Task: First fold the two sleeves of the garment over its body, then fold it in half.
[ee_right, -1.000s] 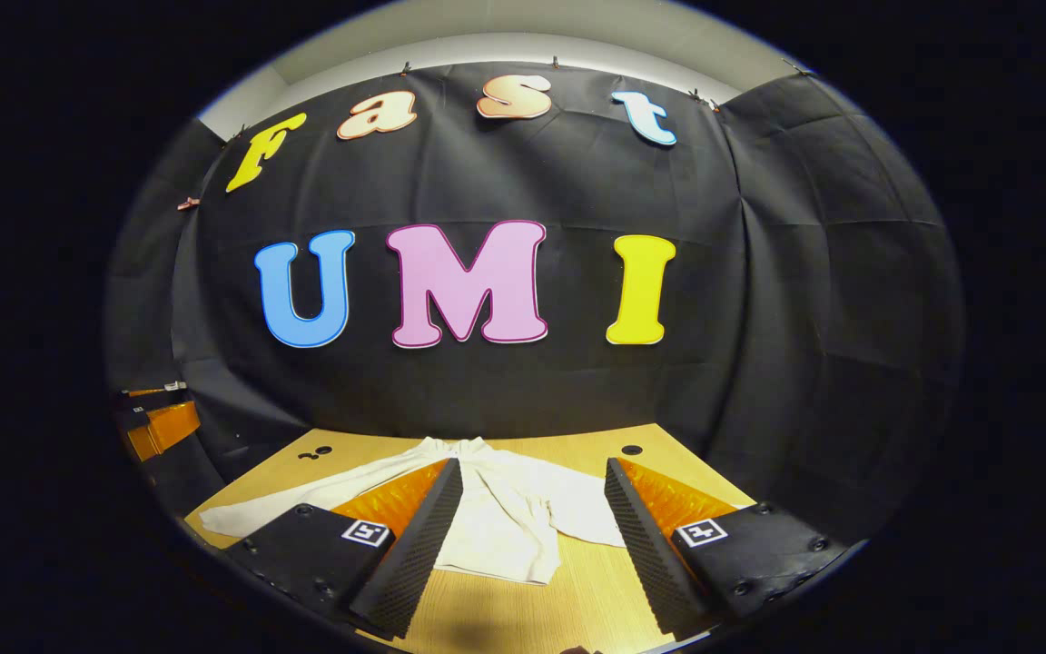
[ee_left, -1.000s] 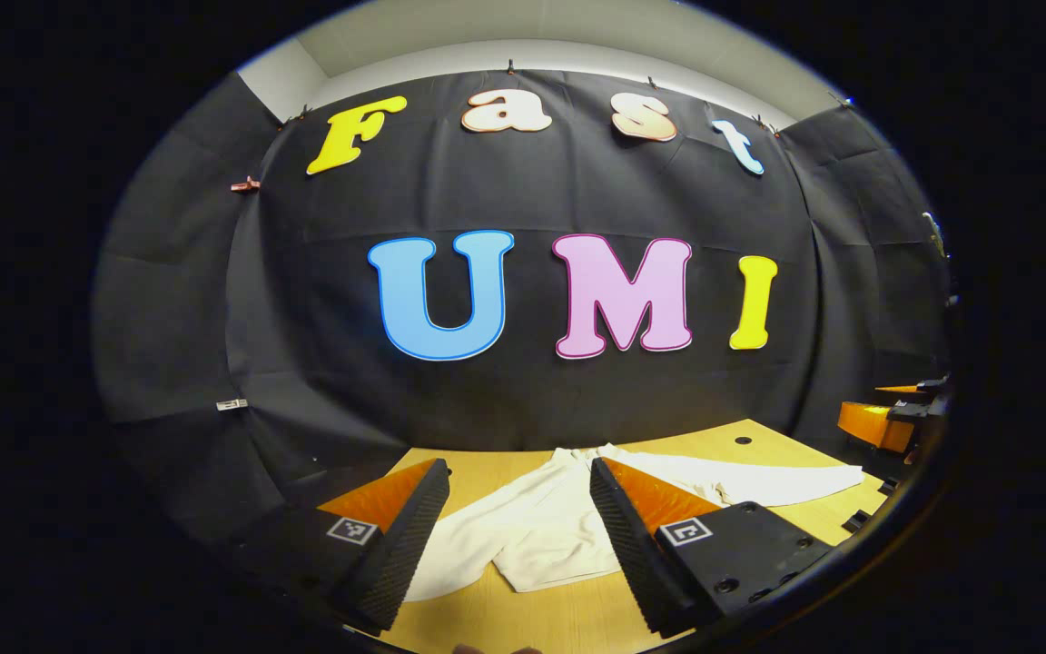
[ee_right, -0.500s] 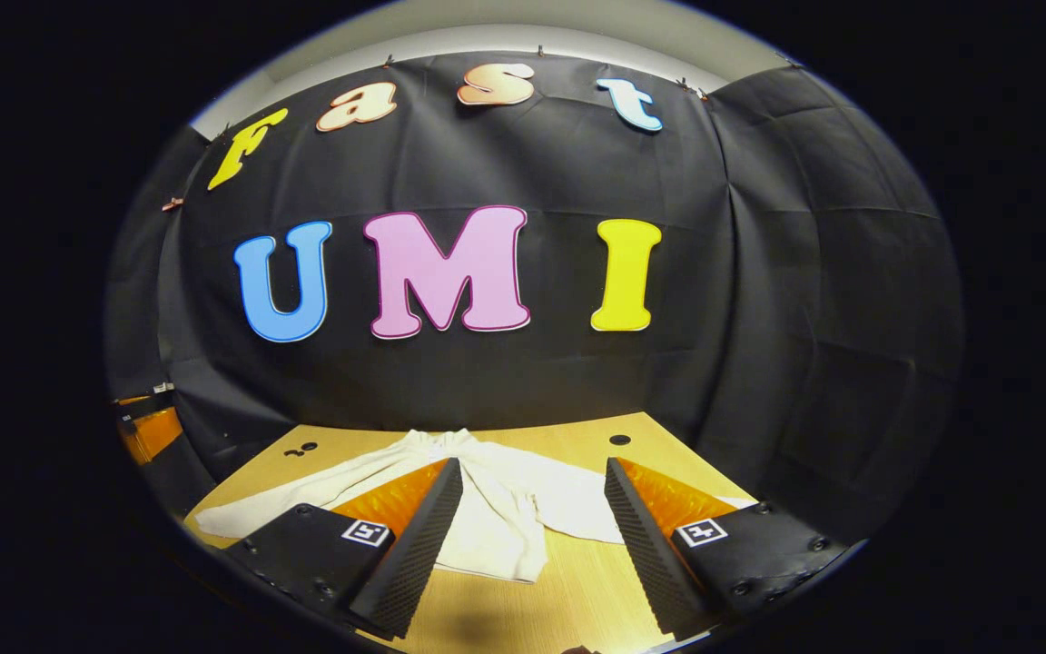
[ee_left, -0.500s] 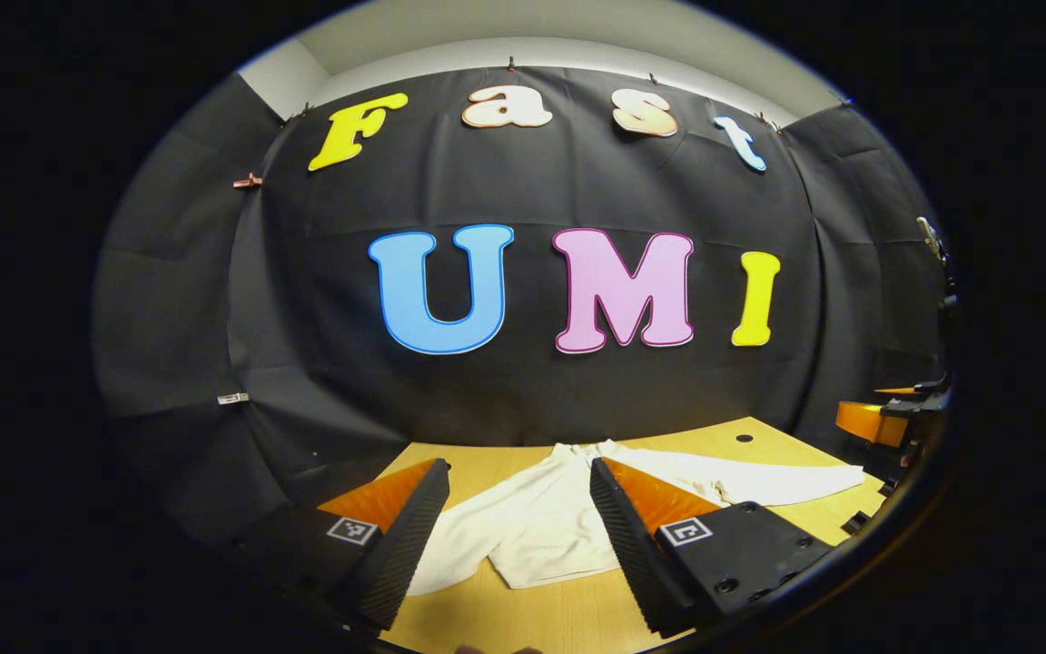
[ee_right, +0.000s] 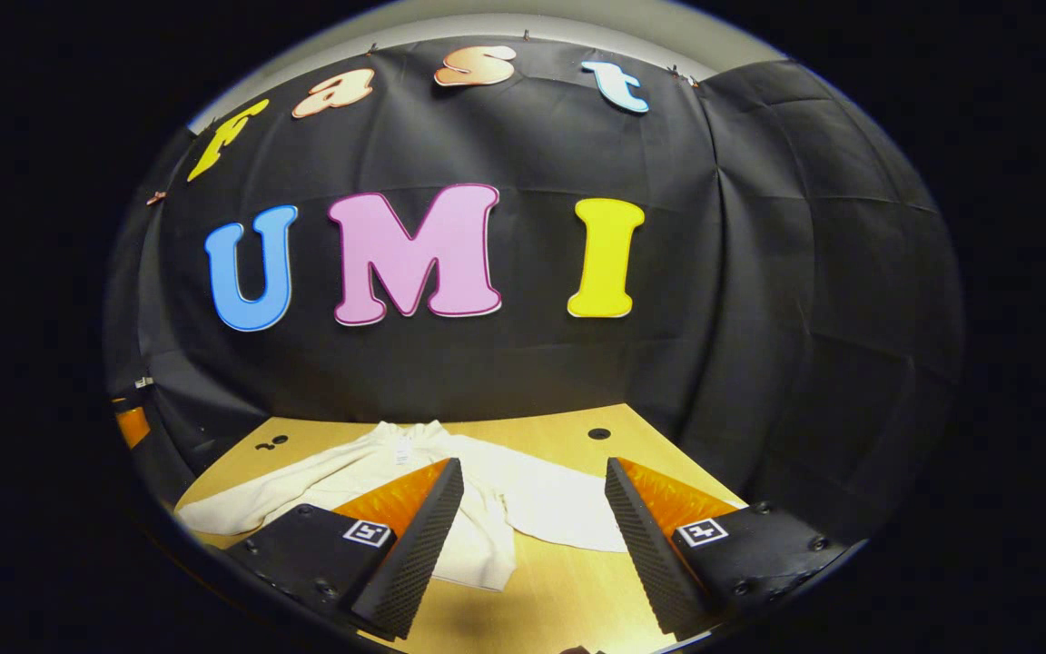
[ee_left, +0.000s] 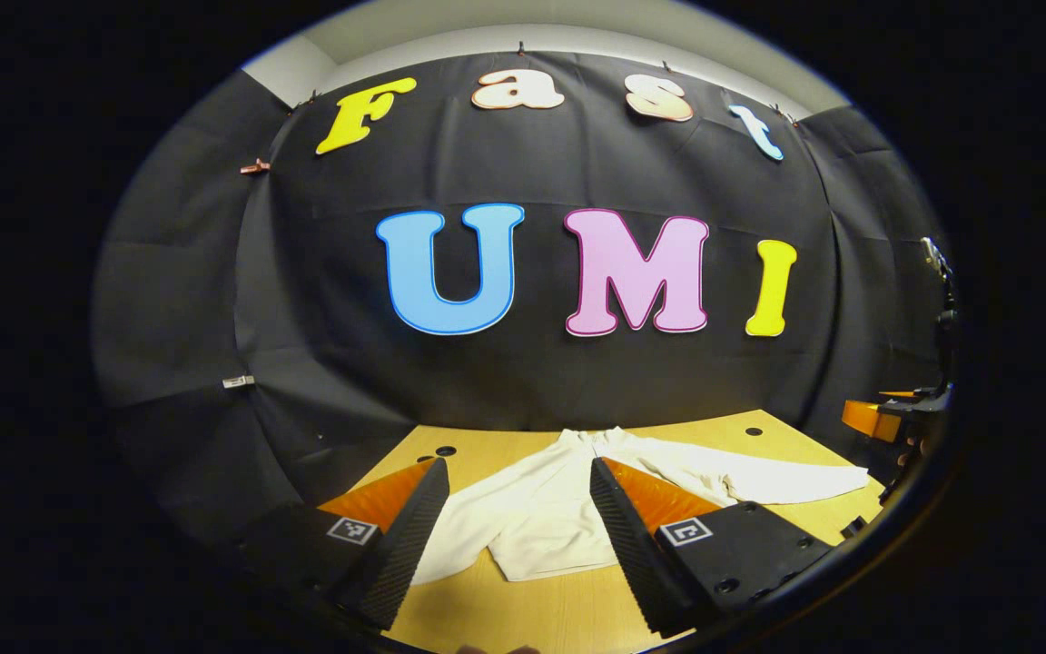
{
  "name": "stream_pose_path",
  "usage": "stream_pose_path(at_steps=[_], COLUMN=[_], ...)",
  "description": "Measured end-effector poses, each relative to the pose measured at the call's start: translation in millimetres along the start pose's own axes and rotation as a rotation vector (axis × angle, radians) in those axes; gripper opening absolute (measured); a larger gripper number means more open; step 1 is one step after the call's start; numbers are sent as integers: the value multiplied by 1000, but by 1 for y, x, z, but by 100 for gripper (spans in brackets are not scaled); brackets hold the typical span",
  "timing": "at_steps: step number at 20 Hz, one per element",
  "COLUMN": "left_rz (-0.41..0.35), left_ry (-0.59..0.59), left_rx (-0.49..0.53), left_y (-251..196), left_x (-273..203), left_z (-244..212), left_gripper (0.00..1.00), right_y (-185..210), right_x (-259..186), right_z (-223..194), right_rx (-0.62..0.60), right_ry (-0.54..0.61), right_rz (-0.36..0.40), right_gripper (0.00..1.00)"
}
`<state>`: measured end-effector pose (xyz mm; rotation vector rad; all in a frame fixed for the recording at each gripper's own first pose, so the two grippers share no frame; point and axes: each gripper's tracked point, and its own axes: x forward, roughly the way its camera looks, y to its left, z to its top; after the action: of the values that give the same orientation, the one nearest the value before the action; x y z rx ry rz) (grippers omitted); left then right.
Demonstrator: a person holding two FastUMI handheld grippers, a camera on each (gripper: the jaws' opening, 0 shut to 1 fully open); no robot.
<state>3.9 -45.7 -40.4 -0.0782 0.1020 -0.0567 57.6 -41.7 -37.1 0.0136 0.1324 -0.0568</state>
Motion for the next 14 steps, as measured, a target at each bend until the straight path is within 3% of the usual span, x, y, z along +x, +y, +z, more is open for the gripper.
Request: stream_pose_path(at_steps=[10,14], left_rz=[76,116], left_ry=[45,75], left_rx=[-13,-17], left_y=[13,21], left_x=[4,4], left_z=[-9,-15], left_gripper=[97,97], right_y=[-114,-160], right_x=[68,81], right_z=[-14,-40], right_rx=[-67,-46], right_ry=[98,167], right_rz=[-130,-198], right_gripper=[98,98])
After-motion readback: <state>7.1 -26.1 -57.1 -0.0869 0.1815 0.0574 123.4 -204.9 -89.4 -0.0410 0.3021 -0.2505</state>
